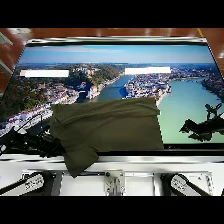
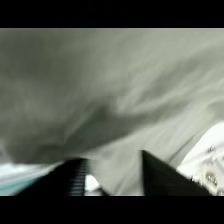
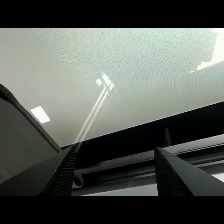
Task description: Fold the shirts.
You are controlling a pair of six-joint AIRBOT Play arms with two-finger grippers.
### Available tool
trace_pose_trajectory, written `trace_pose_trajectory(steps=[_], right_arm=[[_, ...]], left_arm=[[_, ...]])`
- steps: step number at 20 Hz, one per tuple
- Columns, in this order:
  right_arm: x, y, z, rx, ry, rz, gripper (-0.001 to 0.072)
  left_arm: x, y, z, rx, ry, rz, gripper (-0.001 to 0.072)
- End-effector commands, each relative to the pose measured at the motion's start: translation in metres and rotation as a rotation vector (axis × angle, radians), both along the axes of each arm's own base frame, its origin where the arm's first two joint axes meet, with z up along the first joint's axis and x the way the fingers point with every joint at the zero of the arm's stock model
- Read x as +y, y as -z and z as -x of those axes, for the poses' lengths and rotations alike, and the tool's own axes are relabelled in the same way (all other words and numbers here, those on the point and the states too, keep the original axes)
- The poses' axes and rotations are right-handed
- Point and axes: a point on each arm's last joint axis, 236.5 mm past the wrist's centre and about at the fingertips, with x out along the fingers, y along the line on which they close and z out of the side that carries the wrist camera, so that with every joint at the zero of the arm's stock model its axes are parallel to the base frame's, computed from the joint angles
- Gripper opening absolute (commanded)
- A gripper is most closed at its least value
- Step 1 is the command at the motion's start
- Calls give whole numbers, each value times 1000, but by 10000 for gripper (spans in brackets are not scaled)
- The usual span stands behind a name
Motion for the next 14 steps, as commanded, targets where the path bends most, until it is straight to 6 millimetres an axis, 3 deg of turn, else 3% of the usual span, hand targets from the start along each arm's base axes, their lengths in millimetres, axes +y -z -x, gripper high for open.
trace_pose_trajectory(steps=[1, 2, 3, 6, 8, 11, 14], right_arm=[[4, 2, 2, 6, 5, -15, 603], [8, 4, 5, 15, 6, -31, 603], [17, 8, 11, 28, -4, -64, 603], [57, 24, 42, 102, -151, -167, 604], [69, 31, 52, 125, -166, -198, 683], [90, 36, 51, 148, -126, -307, 683], [113, 41, 32, 119, -53, -436, 682]], left_arm=[[-3, 0, -8, -13, -35, 5, 178], [-4, -2, -6, -10, -30, 15, 68], [-6, -3, -5, -9, -17, 24, 38], [-11, -10, 4, -3, 34, 64, 38], [-11, -11, 5, 2, 35, 69, 38], [-11, -11, 5, 2, 36, 69, 38], [-11, -11, 6, 0, 39, 71, 37]])
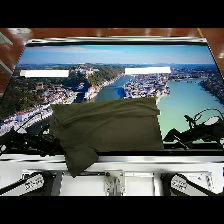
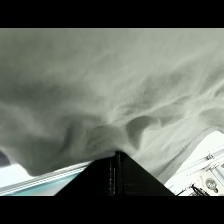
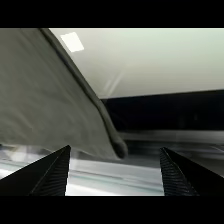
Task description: Fold the shirts.
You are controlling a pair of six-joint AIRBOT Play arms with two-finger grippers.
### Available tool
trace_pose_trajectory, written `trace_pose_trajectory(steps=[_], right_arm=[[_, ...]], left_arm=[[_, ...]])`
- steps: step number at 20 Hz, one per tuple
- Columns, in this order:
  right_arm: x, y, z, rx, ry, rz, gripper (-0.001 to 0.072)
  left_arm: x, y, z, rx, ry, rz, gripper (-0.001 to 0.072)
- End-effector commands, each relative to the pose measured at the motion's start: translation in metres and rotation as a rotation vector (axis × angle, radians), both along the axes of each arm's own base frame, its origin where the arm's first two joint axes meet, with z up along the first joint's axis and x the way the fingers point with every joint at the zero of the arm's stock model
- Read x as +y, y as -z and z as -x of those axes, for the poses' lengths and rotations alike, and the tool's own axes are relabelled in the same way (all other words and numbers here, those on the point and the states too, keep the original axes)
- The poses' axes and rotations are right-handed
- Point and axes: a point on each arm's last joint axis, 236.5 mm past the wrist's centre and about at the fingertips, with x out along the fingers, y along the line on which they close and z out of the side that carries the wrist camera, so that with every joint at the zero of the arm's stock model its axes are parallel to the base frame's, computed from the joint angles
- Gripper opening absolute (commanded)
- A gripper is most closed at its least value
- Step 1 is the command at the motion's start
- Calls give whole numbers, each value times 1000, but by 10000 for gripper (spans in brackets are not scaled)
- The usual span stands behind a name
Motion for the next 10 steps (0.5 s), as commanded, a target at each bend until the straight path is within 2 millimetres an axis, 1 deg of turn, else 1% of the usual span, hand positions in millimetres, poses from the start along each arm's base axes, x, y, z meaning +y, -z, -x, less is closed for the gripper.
trace_pose_trajectory(steps=[1, 3, 6, 7, 8, 9, 10], right_arm=[[31, 3, -12, 6, 53, -151, 682], [39, 12, -3, 54, 3, -147, 682], [55, 18, 7, 96, -94, -135, 679], [59, 18, 8, 96, -123, -131, 557], [61, 17, 8, 93, -142, -127, 329], [62, 14, 4, 78, -165, -131, 76], [60, 9, -2, 49, -195, -137, 60]], left_arm=[[-1, -2, 0, -4, 5, 5, 38], [0, -4, -2, -17, 5, 0, 38], [5, -12, -15, -57, 8, -11, 38], [7, -17, -21, -74, 14, -12, 38], [9, -23, -29, -94, 19, -15, 38], [13, -30, -40, -129, 22, -26, 38], [17, -38, -53, -180, 34, -36, 38]])
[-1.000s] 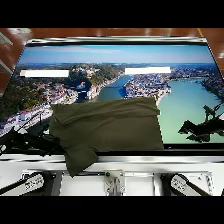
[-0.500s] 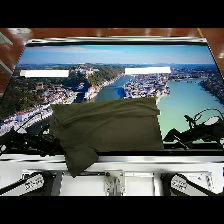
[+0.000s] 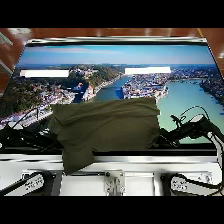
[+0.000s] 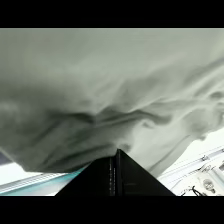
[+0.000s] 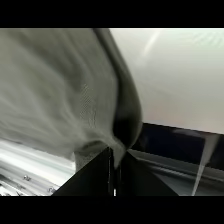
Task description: Fold the shirts.
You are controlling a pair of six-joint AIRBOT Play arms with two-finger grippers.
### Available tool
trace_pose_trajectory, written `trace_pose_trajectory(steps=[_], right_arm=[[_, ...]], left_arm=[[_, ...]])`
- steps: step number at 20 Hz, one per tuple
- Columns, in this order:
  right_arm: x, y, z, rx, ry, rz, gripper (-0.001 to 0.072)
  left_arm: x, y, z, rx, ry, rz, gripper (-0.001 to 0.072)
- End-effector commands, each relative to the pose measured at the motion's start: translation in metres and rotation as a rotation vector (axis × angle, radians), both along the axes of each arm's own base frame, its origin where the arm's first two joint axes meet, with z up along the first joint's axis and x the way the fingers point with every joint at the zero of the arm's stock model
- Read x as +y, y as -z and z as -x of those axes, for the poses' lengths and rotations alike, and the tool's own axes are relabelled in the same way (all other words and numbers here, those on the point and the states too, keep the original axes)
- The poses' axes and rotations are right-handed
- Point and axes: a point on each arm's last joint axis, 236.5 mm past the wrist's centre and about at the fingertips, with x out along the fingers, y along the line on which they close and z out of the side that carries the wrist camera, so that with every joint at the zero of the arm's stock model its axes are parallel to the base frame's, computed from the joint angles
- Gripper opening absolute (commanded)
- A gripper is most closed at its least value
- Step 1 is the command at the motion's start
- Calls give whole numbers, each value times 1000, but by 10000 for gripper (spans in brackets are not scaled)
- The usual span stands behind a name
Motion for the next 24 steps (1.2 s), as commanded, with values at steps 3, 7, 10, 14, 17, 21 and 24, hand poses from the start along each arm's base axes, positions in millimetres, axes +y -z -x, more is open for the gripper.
trace_pose_trajectory(steps=[3, 7, 10, 14, 17, 21, 24], right_arm=[[-9, -33, -62, -242, -108, 42, 57], [-14, -73, -168, -516, -82, 233, 55], [-15, -79, -226, -600, -105, 362, 55], [-15, -55, -258, -562, -86, 367, 56], [-18, -37, -267, -547, -55, 373, 57], [-12, -32, -283, -575, 17, 347, 333], [-20, -50, -286, -619, 6, 350, 639]], left_arm=[[17, -55, -69, -256, 30, -40, 38], [13, -96, -145, -391, -171, 15, 38], [14, -93, -178, -410, -156, 7, 37], [24, -72, -214, -352, -182, 18, 37], [31, -50, -233, -308, -217, 19, 37], [30, -29, -242, -270, -260, 16, 93], [31, -32, -232, -238, -229, 29, 598]])
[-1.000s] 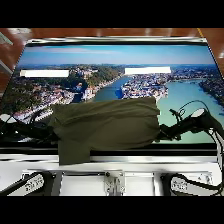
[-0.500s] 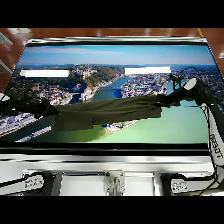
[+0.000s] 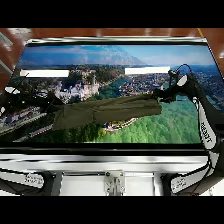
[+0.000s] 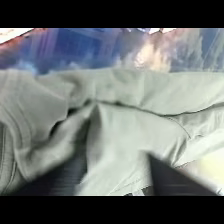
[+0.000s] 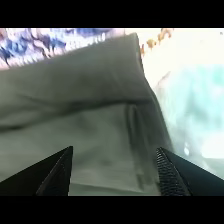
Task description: Fold the shirts.
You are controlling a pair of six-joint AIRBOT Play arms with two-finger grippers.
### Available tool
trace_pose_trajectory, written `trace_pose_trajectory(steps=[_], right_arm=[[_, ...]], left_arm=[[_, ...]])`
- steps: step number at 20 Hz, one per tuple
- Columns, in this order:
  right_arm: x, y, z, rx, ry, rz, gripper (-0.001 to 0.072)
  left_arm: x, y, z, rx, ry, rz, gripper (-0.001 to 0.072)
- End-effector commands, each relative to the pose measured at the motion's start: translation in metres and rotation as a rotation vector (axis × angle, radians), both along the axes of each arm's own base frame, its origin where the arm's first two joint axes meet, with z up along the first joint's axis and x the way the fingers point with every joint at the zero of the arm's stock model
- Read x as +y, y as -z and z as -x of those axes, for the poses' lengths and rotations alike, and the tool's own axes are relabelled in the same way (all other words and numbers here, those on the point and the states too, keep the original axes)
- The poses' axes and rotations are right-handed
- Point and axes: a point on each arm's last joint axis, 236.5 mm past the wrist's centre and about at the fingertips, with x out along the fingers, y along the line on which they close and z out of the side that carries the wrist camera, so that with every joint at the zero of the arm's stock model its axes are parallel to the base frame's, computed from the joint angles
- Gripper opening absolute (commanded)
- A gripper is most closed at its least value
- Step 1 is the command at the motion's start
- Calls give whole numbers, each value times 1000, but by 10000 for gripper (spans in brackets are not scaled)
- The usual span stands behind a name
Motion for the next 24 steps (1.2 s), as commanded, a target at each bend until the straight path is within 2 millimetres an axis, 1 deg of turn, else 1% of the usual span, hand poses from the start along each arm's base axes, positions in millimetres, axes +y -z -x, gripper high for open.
trace_pose_trajectory(steps=[1, 2, 3, 4, 5, 7, 8, 10, 12, 14, 15, 16, 17, 18, 19, 20, 21, 22, 23, 24], right_arm=[[-17, -18, -8, -53, 8, 24, 640], [-33, -24, -6, -56, 26, 45, 640], [-48, -25, -1, -39, 65, 34, 640], [-55, -21, 6, 4, 111, -10, 640], [-54, -14, 15, 59, 140, -81, 640], [-41, 4, 27, 151, 151, -207, 640], [-30, 13, 32, 191, 144, -263, 640], [-7, 26, 31, 223, 134, -348, 640], [12, 36, 30, 250, 131, -398, 640], [27, 39, 31, 266, 117, -423, 629], [29, 37, 31, 257, 100, -421, 394], [30, 32, 30, 247, 95, -425, 111], [33, 23, 30, 230, 73, -436, 57], [35, 7, 30, 190, 15, -439, 58], [35, -10, 32, 152, -36, -426, 58], [34, -28, 32, 117, -61, -405, 57], [33, -52, 32, 71, -77, -391, 57], [34, -76, 33, 28, -92, -382, 57], [36, -102, 38, -16, -110, -373, 58], [39, -125, 43, -48, -123, -367, 58]], left_arm=[[5, 0, 9, 44, 21, 20, 597], [8, -4, 13, 56, 26, 34, 597], [11, -7, 17, 67, 30, 47, 596], [12, -11, 22, 78, 36, 60, 596], [11, -14, 26, 84, 45, 68, 596], [8, -20, 29, 82, 61, 72, 594], [5, -23, 29, 74, 68, 69, 593], [-1, -31, 28, 51, 85, 58, 592], [-7, -40, 27, 26, 97, 48, 592], [-15, -50, 21, -13, 99, 49, 592], [-21, -56, 17, -34, 98, 54, 591], [-29, -60, 12, -57, 95, 63, 580], [-40, -64, 7, -77, 93, 79, 577], [-55, -68, 1, -98, 97, 102, 464], [-73, -72, -4, -121, 107, 113, 296], [-96, -74, -8, -153, 129, 116, 169], [-120, -75, -12, -190, 157, 110, 89], [-149, -74, -15, -225, 178, 98, 46], [-178, -73, -17, -259, 198, 89, 39], [-212, -71, -15, -286, 217, 94, 39]])
